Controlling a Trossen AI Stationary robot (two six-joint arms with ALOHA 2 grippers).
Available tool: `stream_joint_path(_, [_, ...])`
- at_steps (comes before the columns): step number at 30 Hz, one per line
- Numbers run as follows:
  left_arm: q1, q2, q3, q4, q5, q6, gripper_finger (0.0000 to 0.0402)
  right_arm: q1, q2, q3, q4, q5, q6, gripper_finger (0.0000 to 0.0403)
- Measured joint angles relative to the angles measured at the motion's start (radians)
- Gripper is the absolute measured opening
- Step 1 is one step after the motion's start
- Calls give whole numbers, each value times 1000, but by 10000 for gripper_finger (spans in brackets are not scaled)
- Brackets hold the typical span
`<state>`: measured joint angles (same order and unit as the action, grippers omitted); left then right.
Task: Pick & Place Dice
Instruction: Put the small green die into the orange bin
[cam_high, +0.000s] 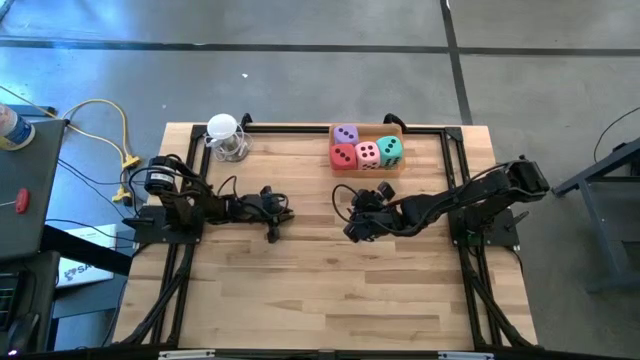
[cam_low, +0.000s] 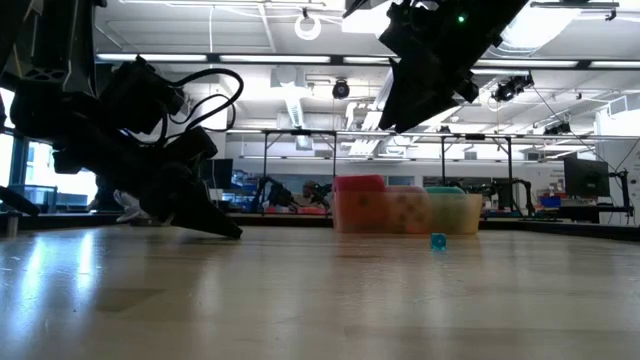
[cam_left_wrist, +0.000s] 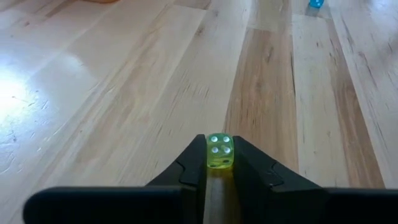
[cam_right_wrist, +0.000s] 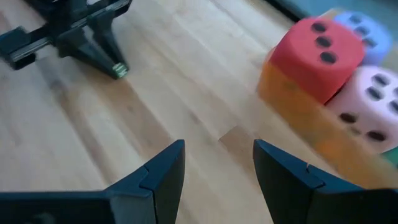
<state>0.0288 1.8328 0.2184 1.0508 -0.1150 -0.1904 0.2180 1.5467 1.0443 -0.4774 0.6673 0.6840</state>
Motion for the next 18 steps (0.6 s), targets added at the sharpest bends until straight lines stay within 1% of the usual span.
stream_joint_path(2, [0, 0, 0, 0, 0, -4, 55, 0, 0, 0, 0, -22, 4, 182])
stream_joint_path(8, [-1, 0, 0, -1, -5, 3, 53, 5, 29, 0, 13, -31, 4, 182])
stream_joint_path(10, [-1, 0, 0, 2, -5, 24, 52, 4, 54, 1, 45, -75, 4, 182])
stream_joint_path(13, [-11, 1, -1, 29, -10, 97, 52, 2, 95, 0, 109, -150, 0, 182])
stream_joint_path(15, [-29, 2, -2, 64, -37, 159, 52, -2, 121, 0, 198, -153, -6, 182])
stream_joint_path(18, [-69, 4, -2, 114, -104, 280, 51, -5, 153, 0, 342, -161, -49, 181])
